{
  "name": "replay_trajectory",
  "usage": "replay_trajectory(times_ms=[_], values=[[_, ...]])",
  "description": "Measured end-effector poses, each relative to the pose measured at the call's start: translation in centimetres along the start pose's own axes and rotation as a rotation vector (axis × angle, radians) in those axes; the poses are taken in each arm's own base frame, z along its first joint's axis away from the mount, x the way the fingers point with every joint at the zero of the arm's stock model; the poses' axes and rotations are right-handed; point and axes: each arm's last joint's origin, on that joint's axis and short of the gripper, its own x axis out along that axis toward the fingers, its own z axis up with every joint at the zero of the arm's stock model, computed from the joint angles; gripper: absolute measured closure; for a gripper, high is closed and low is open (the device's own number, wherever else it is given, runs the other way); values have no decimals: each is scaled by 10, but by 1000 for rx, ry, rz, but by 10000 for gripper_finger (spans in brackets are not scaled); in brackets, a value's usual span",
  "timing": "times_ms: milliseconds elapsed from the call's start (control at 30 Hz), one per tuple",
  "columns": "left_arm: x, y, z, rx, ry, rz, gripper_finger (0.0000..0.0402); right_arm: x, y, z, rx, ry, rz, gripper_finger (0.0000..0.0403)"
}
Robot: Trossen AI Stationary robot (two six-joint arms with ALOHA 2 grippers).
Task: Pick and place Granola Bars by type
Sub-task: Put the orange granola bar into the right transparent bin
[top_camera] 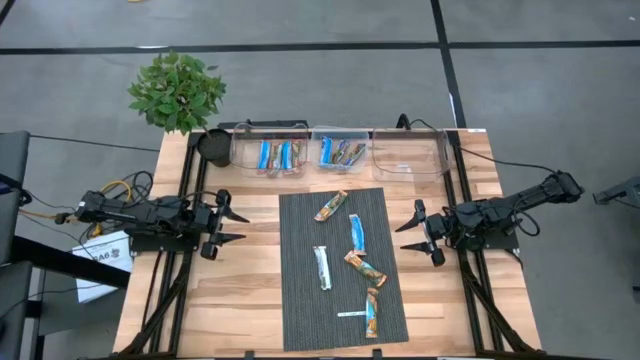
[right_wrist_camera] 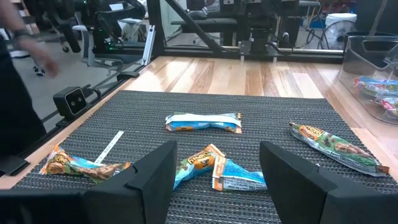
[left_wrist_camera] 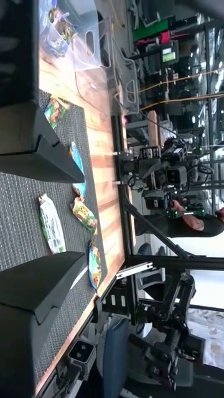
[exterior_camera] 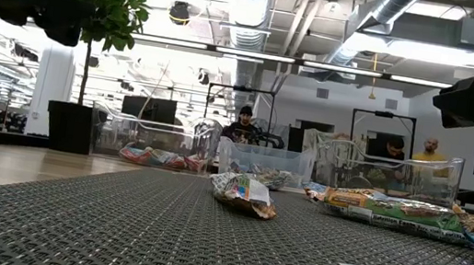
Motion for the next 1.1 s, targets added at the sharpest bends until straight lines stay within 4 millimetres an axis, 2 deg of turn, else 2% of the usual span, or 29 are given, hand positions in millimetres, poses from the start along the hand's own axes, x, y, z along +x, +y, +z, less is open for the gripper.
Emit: replay_trajectory(times_ms=[733,867,967,1100], values=[[0,0,0,-9,0,1,217,0,-1,0,3,-1,-7,182],[0,0,0,-6,0,1,217,-1,-1,7,185,-14,-1,182],[0,0,0,-11,0,1,217,-5,-1,31,362,-73,9,182],[0,0,0,-10,1,1,217,-1,-1,49,526,51,-20,182]])
